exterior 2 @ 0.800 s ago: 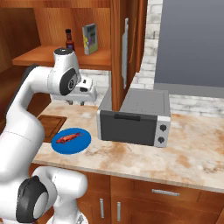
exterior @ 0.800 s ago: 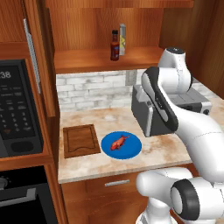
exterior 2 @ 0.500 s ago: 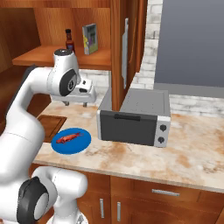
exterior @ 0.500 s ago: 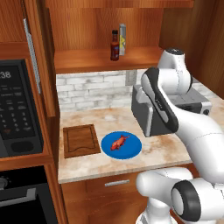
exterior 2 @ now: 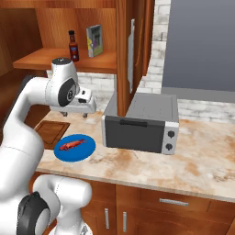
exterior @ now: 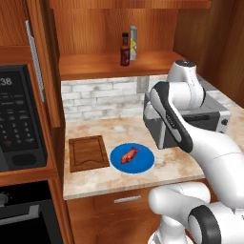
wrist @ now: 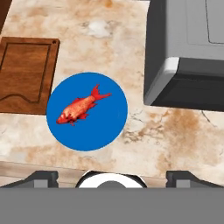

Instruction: Pick the fish from the plate and place it on the cutting board. Then pick the condiment bottle from the cabinet and place it next to the cutting board.

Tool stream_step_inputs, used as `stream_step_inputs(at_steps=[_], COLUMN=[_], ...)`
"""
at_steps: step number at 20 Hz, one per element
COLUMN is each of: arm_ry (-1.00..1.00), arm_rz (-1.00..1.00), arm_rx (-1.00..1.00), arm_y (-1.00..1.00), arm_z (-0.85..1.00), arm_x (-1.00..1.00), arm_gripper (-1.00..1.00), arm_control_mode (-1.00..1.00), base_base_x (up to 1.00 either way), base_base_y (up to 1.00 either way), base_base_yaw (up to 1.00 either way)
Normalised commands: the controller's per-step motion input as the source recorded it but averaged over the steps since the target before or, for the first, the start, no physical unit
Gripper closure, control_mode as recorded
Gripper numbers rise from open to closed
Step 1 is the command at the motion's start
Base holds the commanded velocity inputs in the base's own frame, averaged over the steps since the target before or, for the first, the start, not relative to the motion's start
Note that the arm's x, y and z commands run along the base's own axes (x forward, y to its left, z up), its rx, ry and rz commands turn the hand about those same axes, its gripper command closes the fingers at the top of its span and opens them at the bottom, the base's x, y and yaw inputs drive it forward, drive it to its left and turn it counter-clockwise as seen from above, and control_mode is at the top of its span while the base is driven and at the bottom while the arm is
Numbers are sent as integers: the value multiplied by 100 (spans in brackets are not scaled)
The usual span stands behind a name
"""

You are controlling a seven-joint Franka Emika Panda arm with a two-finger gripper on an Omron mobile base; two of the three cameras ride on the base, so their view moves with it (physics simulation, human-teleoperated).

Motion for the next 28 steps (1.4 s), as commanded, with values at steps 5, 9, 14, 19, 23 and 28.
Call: stream_step_inputs(at_steps=[5,9,14,19,23,28], arm_ry=[0,2,1,0,2,6], arm_rz=[0,-4,-8,-11,-13,-15], arm_rx=[0,3,8,9,9,4], arm_y=[15,14,13,14,14,9], arm_z=[-16,-9,-10,-9,-15,-21], arm_x=[-12,-11,-11,-12,-16,-4], arm_gripper=[-100,-100,-100,-100,-100,-100], arm_control_mode=[-100,-100,-100,-100,-100,-100], base_base_x=[0,0,0,0,0,0], base_base_y=[0,0,0,0,0,0], base_base_yaw=[0,0,0,0,0,0])
